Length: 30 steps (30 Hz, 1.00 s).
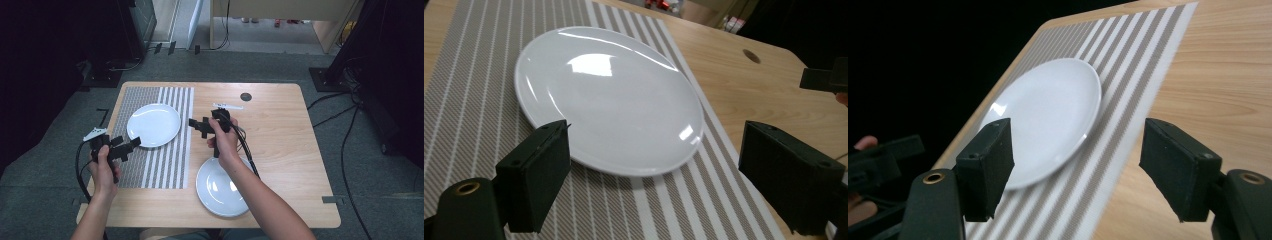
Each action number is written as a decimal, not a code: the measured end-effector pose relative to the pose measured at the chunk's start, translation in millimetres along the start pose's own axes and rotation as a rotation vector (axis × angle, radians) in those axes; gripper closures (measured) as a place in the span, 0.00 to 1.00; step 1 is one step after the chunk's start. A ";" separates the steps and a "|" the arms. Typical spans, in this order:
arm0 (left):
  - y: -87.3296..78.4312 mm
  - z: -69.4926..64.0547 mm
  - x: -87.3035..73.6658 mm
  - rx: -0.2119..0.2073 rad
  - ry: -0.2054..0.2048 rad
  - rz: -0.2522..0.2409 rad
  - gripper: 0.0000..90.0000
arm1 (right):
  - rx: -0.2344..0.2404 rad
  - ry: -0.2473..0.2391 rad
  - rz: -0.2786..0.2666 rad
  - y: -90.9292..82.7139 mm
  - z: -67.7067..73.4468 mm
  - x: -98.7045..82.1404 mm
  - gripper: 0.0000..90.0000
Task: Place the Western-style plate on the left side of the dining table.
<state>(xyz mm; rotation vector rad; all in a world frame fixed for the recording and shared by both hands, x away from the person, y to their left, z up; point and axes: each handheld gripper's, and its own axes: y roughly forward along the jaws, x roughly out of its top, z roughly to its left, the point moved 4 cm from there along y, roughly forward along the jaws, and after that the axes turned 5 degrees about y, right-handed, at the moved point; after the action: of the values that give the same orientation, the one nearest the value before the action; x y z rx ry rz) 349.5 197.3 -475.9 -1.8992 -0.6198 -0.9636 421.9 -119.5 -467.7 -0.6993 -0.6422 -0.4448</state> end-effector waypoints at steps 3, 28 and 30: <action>-7.9 -7.7 -11.2 -0.012 0.016 0.001 0.14 | 0.000 -0.029 0.001 -20.2 -4.0 -6.2 0.32; -50.6 -1.5 -85.4 0.113 0.103 0.083 0.13 | -0.006 -0.063 -0.044 -133.9 -53.8 -46.6 0.30; -54.2 2.9 -88.2 0.123 0.096 0.083 0.13 | -0.008 -0.061 -0.045 -141.4 -59.4 -49.8 0.30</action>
<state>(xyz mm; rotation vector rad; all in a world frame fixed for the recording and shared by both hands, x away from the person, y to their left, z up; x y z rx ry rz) 260.5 222.5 -522.5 -1.7460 -0.5275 -0.9361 328.1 -250.6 -472.9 -0.7093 -0.7151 -0.4693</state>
